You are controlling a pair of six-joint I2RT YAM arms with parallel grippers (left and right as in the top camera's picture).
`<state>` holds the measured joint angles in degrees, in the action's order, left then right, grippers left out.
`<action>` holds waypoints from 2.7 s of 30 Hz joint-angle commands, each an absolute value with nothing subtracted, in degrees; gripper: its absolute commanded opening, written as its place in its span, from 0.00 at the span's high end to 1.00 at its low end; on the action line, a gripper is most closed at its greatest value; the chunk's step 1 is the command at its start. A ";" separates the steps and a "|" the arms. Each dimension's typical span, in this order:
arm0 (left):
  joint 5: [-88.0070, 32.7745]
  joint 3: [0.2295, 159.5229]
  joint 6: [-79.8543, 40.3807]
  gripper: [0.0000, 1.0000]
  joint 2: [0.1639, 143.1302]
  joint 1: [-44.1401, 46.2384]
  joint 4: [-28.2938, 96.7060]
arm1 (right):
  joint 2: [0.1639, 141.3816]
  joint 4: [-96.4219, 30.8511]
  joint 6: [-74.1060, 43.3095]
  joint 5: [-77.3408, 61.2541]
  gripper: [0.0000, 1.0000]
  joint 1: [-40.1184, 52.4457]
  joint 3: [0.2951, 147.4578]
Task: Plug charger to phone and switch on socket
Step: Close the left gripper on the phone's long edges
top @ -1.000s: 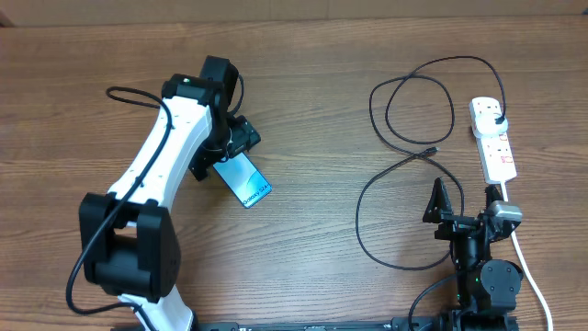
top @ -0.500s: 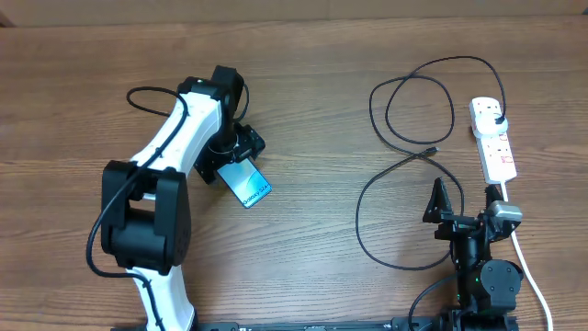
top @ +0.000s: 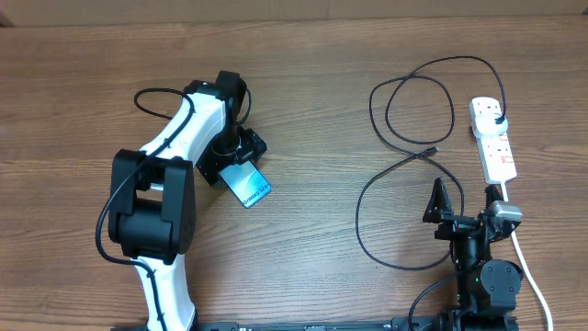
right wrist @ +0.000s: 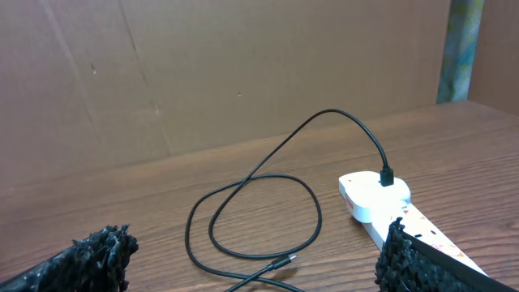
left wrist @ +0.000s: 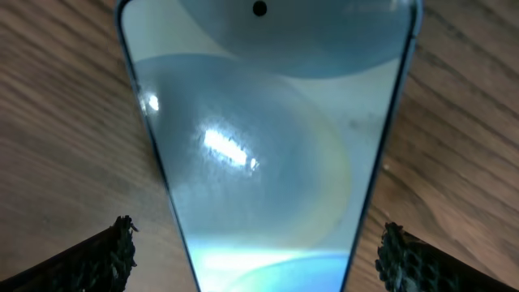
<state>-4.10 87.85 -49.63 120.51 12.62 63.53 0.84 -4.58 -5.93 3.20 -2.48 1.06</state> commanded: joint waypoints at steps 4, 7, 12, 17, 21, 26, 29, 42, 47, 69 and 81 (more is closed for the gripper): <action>-4.51 88.86 -50.17 0.00 122.37 12.32 62.57 | 0.23 -4.38 -5.50 3.31 0.00 -2.31 0.43; -4.47 88.62 -50.17 0.00 122.37 12.73 62.17 | 0.23 -4.38 -5.50 3.31 0.00 -2.33 0.45; -4.51 86.78 -50.22 0.00 122.37 13.50 60.01 | 0.23 -4.38 -5.50 3.31 0.00 -2.33 0.45; -4.45 84.79 -50.39 0.00 122.37 13.93 58.30 | 0.23 -4.38 -5.50 3.31 0.00 -2.31 0.43; -4.23 83.90 -50.39 0.00 122.37 13.93 58.22 | 0.23 -4.38 -5.50 3.29 0.00 -2.31 0.45; -4.29 82.00 -50.41 0.00 122.37 13.93 58.02 | 0.23 -4.38 -5.50 3.31 0.00 -2.31 0.43; -4.34 80.55 -50.46 0.00 122.37 13.96 57.98 | 0.23 -4.38 -5.50 3.31 0.00 -2.31 0.43; -5.06 77.60 -51.51 0.00 122.37 14.44 56.16 | 0.23 -4.38 -5.50 3.31 0.00 -2.31 0.43; -3.68 77.60 -53.80 0.00 122.37 14.44 53.76 | 0.23 -4.38 -5.50 3.31 0.00 -2.31 0.45; -2.28 77.62 -54.22 0.17 122.37 14.70 52.01 | 0.23 -4.38 -5.50 3.31 0.00 -2.31 0.43; -2.59 78.56 -53.76 0.23 122.34 14.55 53.65 | 0.23 -4.38 -5.50 3.29 0.00 -2.31 0.45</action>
